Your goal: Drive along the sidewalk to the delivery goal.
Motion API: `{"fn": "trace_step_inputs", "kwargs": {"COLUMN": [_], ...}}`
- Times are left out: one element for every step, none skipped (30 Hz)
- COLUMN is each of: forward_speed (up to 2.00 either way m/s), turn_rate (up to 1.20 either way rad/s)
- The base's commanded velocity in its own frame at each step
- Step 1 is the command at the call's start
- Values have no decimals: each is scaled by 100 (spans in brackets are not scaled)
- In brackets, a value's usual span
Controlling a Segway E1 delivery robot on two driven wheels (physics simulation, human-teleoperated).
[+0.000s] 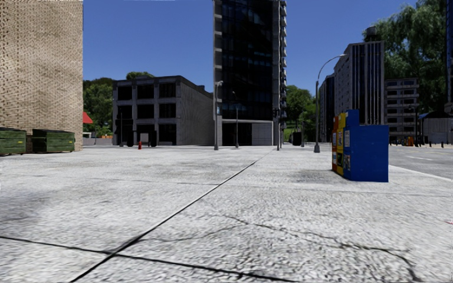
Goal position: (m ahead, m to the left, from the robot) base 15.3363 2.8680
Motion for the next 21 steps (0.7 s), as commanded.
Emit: {"fn": "trace_step_inputs", "kwargs": {"forward_speed": [200,200,200,200,200,200,200,200,200,200,200,200,200,200,200,200,200,200,200,200,200], "turn_rate": [39,39,39,39,39,39,39,40,40,40,40,40,40,40,40,40,40,40,40,40,40]}}
